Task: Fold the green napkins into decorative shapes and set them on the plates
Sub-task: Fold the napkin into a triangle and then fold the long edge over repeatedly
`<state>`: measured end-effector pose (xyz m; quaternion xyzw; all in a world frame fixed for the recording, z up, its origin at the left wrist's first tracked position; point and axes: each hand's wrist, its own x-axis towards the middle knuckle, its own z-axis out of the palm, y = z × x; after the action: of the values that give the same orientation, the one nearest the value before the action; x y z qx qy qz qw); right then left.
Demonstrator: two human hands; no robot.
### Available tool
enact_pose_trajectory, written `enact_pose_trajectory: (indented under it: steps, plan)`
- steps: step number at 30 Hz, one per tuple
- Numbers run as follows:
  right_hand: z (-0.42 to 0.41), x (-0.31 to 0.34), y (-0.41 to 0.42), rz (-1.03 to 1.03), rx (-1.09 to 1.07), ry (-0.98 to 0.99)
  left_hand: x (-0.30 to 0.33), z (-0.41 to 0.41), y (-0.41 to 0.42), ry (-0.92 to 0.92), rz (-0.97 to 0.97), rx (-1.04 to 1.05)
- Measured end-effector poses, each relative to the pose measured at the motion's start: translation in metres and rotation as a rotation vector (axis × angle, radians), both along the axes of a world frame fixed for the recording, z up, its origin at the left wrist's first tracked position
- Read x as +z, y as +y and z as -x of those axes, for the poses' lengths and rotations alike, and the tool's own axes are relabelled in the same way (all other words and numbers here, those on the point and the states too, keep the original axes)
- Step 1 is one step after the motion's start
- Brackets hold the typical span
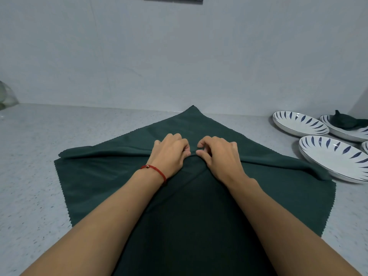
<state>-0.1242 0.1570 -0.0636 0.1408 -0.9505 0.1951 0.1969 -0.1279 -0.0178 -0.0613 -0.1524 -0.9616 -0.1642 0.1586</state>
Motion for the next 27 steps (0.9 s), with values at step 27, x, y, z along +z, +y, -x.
enact_pose_trajectory:
  steps: [27]
  plan:
    - [0.0058, -0.0008, -0.0042, -0.092, -0.067, -0.057, -0.0029, 0.0026, 0.0004, 0.036, 0.073, 0.042]
